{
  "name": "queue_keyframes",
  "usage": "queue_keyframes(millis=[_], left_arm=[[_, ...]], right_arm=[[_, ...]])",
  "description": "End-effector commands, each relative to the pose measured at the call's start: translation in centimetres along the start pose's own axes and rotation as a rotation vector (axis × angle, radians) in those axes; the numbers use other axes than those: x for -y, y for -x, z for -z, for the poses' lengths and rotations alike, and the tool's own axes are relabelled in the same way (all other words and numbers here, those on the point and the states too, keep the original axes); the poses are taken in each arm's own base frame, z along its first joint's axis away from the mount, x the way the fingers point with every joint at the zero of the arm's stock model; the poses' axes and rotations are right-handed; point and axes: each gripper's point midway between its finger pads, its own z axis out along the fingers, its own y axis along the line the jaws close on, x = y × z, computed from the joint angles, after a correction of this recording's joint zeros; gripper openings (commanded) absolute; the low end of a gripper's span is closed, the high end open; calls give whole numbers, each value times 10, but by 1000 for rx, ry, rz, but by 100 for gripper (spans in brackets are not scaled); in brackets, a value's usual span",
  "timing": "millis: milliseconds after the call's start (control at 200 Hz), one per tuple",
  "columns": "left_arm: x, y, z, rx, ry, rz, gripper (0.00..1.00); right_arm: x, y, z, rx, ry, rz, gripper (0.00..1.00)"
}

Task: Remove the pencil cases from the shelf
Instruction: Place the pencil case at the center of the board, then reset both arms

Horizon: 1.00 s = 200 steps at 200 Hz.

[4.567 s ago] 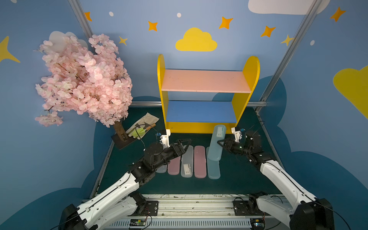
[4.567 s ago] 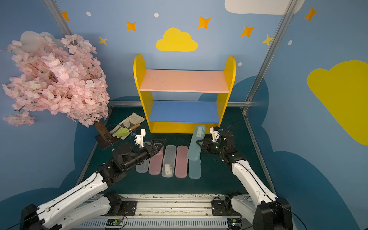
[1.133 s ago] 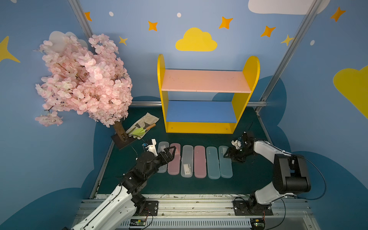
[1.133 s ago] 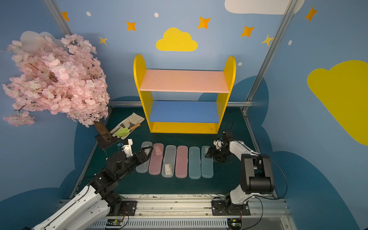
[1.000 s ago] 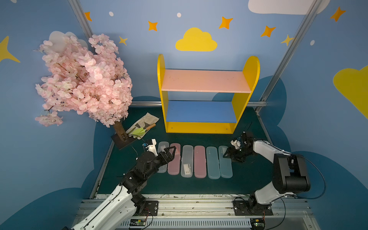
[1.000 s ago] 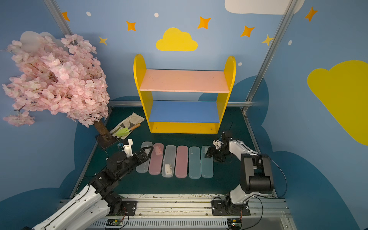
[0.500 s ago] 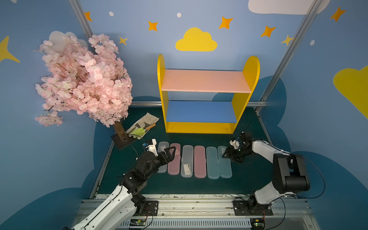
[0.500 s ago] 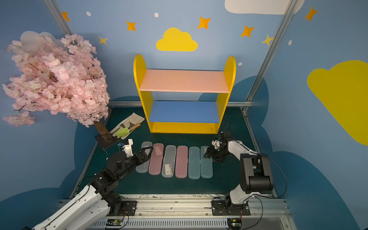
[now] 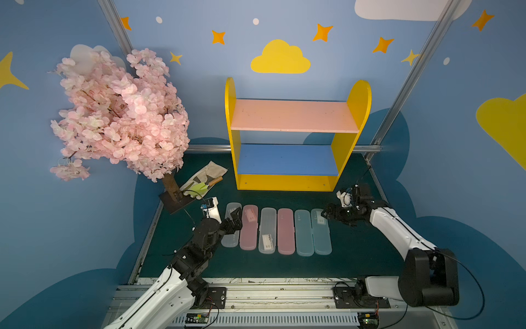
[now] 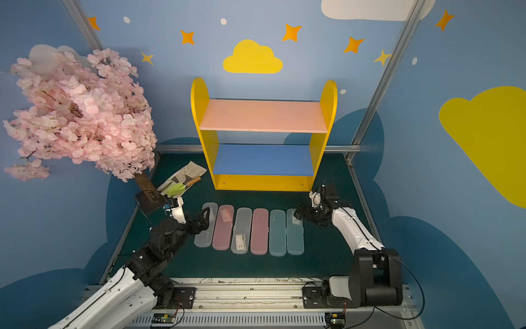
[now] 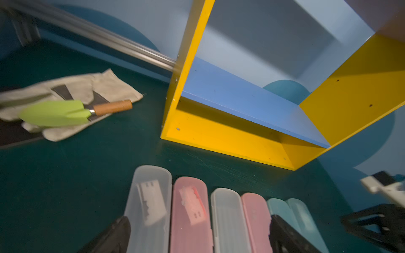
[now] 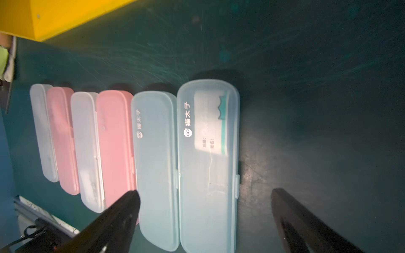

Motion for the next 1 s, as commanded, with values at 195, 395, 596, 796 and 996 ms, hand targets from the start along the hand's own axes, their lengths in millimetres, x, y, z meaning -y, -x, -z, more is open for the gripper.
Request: queue_keyframes(millis=[195, 395, 596, 796, 996], left_arm=[[-50, 37, -16, 188, 222, -330, 100], [-95, 31, -28, 203, 274, -297, 100], [-123, 13, -56, 141, 282, -267, 100], [-144, -9, -89, 88, 242, -225, 100], [-145, -25, -127, -20, 159, -216, 100]], right_arm=[[12, 25, 34, 327, -99, 99, 99], [21, 31, 36, 532, -109, 115, 99], [22, 38, 40, 644, -126, 201, 99], [33, 42, 36, 598, -187, 176, 99], [35, 50, 29, 574, -213, 212, 99]])
